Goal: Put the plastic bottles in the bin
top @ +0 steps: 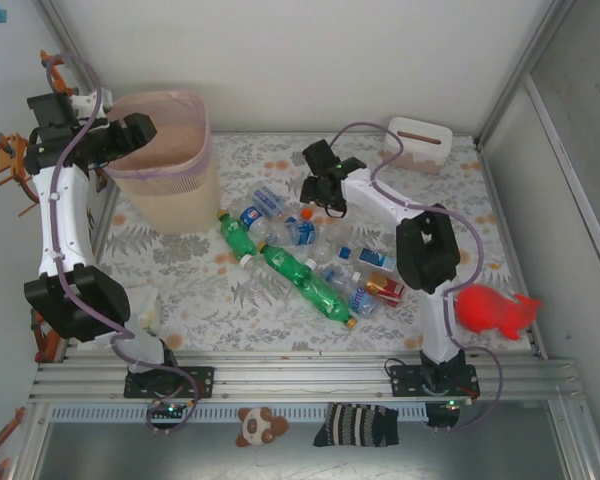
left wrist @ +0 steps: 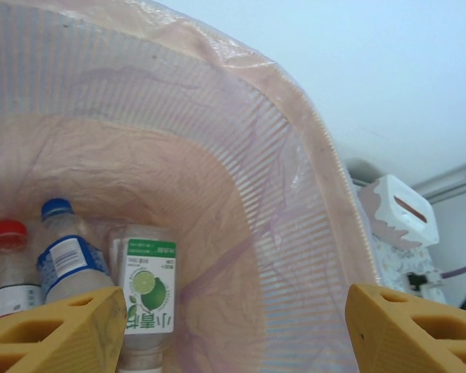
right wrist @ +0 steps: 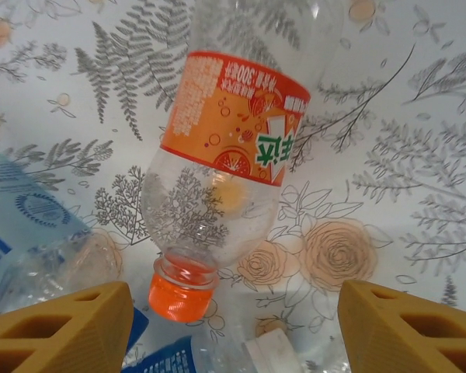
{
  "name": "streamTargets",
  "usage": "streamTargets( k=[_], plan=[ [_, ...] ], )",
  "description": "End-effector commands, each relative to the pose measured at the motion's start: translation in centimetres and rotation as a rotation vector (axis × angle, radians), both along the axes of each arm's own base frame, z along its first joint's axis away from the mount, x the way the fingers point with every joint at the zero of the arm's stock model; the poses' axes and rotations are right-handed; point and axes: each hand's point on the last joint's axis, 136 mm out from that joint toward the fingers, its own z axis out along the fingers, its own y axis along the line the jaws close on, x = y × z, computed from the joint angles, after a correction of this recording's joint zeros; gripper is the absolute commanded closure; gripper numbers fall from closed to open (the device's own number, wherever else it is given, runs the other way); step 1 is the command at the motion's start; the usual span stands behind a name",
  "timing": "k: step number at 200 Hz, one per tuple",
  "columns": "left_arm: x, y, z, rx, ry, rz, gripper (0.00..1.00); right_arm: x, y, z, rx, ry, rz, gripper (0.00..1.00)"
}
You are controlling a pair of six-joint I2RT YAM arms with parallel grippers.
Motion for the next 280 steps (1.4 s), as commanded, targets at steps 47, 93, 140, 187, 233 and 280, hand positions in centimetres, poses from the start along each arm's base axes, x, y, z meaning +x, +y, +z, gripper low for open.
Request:
streamTargets(
  k=[47,93,140,187,233,280],
  plan=[
    [-1.4,-2.1,3.2,-0.076,-0.110,-0.093,0.26,0.9,2.3,-2.6,0.083,-0.002,-0.149,0.42],
    [-1.6,-2.4,3.3,-0.089,-0.118,-0.098,0.26,1.2,2.7,-4.6,0.093,0.011,-0.170,0.48],
    [-1.6,-2.3,3.2,-0.091,-0.115,-0.095,0.26,1.3,2.8,-6.1,0.090,0.027,-0.181,0.52],
    [-1.5,-2.2,2.9,-0.092,-0.107,-0.090,0.27,1.4,2.5,-6.6,0.073,0.021,-0.186,0.54],
    [-1.5,-2.2,2.8,-0.093,-0.107,-0.089,0.27,1.4,1.9,-6.1,0.048,0.002,-0.182,0.61],
    [-1.5,-2.2,2.8,-0.093,-0.108,-0.089,0.27,1.3,1.3,-4.8,0.029,-0.024,-0.169,0.68]
  ],
)
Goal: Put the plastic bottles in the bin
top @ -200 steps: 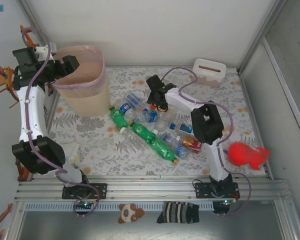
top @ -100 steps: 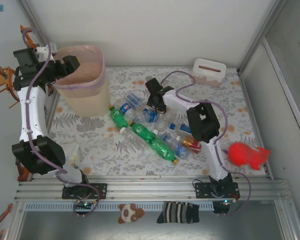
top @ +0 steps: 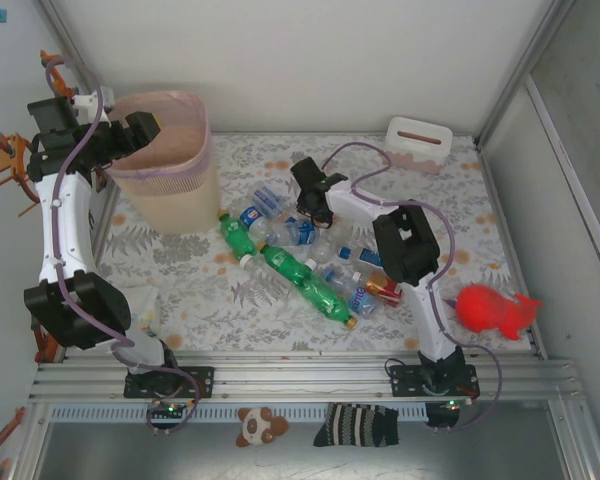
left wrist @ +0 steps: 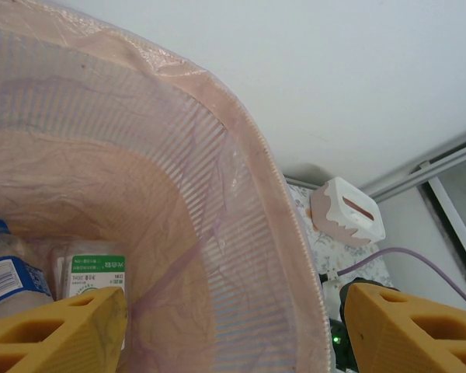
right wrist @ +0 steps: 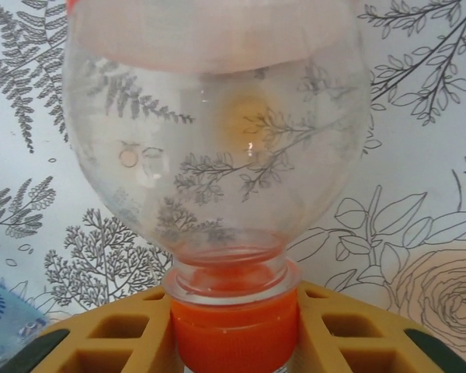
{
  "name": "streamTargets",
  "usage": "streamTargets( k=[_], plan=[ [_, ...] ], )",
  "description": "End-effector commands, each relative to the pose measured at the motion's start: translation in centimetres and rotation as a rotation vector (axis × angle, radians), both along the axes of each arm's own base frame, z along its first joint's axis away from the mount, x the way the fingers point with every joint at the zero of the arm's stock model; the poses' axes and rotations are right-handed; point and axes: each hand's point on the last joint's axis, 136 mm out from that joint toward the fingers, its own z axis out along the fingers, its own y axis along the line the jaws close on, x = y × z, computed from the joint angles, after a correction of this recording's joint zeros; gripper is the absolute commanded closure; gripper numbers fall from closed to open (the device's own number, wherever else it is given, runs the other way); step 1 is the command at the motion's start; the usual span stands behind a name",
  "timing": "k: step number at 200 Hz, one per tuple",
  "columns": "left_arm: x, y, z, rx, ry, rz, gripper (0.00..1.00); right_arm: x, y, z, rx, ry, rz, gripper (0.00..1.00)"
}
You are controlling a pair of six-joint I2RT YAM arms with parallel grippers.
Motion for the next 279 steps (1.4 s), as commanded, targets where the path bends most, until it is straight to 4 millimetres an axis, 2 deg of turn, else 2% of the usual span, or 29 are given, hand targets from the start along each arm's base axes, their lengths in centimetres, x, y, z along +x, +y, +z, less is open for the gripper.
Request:
streamTargets(
  k=[1,52,87,120,141,178,226,244,279],
  plan=[
    [-0.8,-0.5,1.4,-0.008,-0.042,-0.020,0.27,0.0,-0.6,1.6,-0.032,-0.043,-0.005,0.68],
    [-0.9,-0.8,1.7,-0.012,-0.060,-0.019,0.27,0.0,-1.7,5.0,-0.064,-0.121,0.023,0.73],
    [-1.3,-1.2,2.8,-0.012,-0.097,-0.026,0.27,-0.6,-2.8,9.2,-0.101,-0.207,0.092,0.75],
    [-2.1,-2.7,5.0,0.013,-0.167,-0.056,0.27,-2.2,-3.4,13.8,-0.101,-0.302,0.199,0.76],
    [-2.9,-4.7,6.8,0.041,-0.222,-0.085,0.25,-3.5,-3.1,17.0,-0.074,-0.371,0.306,0.79],
    [-4.8,-9.5,9.7,0.016,-0.289,-0.171,0.25,-6.2,-2.5,22.5,0.014,-0.518,0.456,0.84],
    [-8.0,-16.5,11.8,-0.058,-0.369,-0.306,0.24,-10.6,-1.3,29.2,0.160,-0.738,0.649,0.85],
    [-9.4,-19.0,12.2,-0.081,-0.398,-0.363,0.22,-12.4,-0.8,31.2,0.222,-0.811,0.726,0.84],
    [-11.9,-23.0,12.5,-0.124,-0.430,-0.459,0.13,-15.2,0.3,33.3,0.319,-0.924,0.861,0.84]
  ],
)
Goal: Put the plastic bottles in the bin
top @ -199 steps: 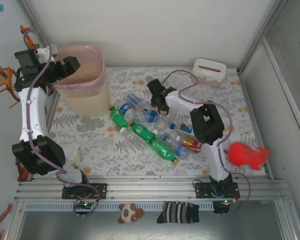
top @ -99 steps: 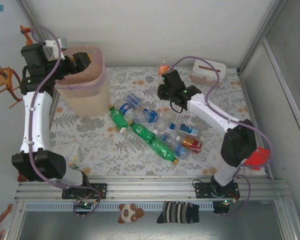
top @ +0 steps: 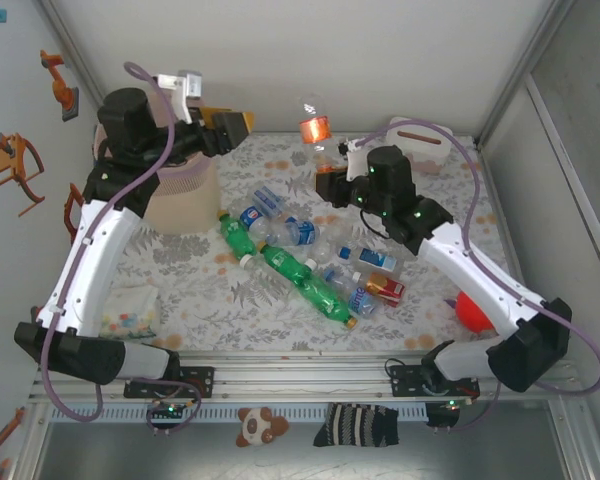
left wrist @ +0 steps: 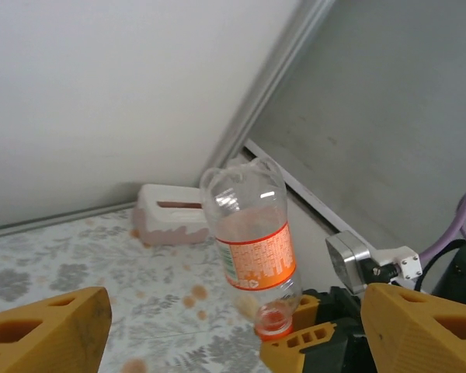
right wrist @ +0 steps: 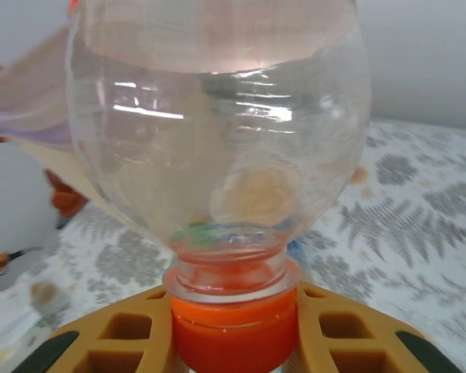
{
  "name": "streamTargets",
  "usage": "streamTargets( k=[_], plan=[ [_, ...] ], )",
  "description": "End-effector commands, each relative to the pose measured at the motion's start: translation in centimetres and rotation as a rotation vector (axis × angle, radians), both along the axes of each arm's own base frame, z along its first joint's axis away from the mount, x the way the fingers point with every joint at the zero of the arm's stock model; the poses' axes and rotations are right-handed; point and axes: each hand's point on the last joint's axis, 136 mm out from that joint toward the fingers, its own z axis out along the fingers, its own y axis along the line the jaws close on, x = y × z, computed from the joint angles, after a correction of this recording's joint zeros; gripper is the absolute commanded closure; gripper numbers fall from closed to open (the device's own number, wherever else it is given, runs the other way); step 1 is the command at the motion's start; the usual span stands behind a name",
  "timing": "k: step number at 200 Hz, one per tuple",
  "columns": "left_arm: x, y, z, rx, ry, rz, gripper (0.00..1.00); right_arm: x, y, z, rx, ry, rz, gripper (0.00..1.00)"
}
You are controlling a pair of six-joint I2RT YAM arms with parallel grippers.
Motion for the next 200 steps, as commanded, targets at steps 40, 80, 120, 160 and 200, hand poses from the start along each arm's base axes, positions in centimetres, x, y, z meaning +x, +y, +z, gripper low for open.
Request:
streamTargets(
  k=[40,80,120,160,200],
  plan=[
    [-4.9,-5.3,1.3,-0.066,-0.110,-0.146,0.07,-4.1,1.8,5.0,0.145,-0.217,0.233,0.87],
    [-5.8,-7.1,1.0,-0.074,-0.103,-0.183,0.05,-6.5,2.6,6.3,0.166,-0.270,0.373,0.87],
    [-6.3,-8.9,1.6,-0.107,-0.110,-0.241,0.06,-7.4,2.8,6.7,0.174,-0.282,0.415,0.88],
    [-6.2,-8.3,3.3,-0.146,-0.155,-0.190,0.10,-8.1,2.4,6.8,0.176,-0.296,0.428,0.90],
    [-6.1,-8.0,4.5,-0.158,-0.168,-0.175,0.14,-8.8,2.3,6.7,0.171,-0.296,0.451,0.91]
  ],
)
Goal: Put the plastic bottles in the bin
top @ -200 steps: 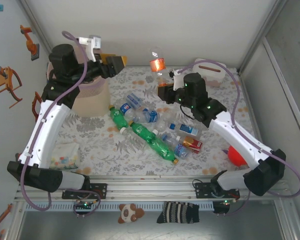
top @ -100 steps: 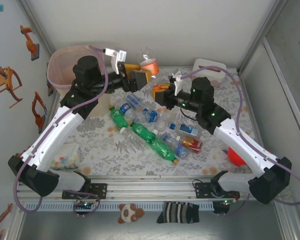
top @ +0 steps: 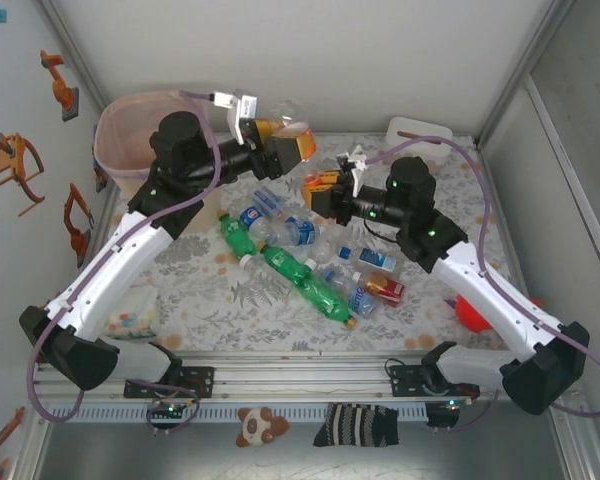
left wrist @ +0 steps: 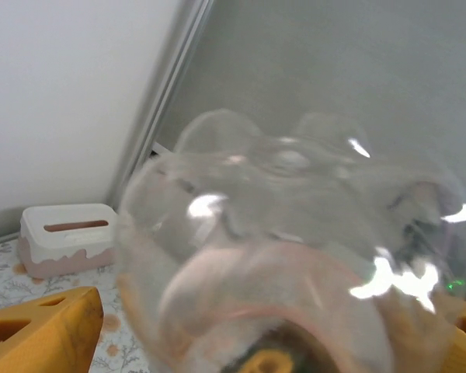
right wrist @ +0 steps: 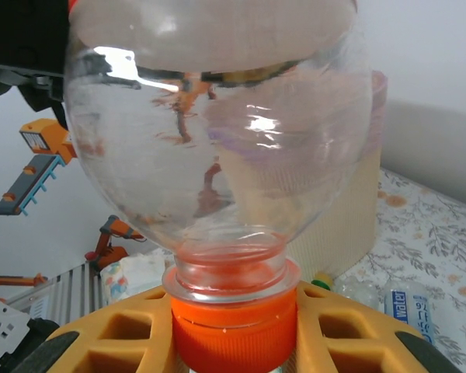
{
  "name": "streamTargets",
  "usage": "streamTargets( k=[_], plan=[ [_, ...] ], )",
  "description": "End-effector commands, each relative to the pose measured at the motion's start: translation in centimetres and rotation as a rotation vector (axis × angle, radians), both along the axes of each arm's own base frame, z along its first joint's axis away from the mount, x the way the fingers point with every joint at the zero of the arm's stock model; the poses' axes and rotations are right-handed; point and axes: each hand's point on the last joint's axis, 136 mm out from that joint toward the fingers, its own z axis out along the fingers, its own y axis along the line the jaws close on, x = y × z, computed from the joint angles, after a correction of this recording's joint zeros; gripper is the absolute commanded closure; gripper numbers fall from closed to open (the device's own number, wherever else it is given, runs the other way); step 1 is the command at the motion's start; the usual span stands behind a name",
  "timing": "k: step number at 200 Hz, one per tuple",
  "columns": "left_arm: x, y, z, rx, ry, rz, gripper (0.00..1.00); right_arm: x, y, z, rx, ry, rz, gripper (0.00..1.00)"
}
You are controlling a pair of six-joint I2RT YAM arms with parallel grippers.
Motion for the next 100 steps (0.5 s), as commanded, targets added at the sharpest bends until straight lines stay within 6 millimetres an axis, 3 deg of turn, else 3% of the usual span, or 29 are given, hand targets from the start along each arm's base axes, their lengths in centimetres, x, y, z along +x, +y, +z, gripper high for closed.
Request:
streamTargets(
  k=[1,58,100],
  plan=[
    [-0.7,0.6,3.6,-0.065,-0.066,0.006,0.14,-1.3,-0.1,1.4,0.024,-0.066,0.039,0.91],
    [-1.2,0.3,4.6,-0.097,-0.075,-0.033,0.15,-1.4,-0.2,1.4,0.026,-0.059,0.036,0.92],
    [-1.1,0.2,4.4,-0.092,-0.064,-0.037,0.23,-1.4,-0.4,1.6,0.027,-0.065,0.024,0.93]
  ],
)
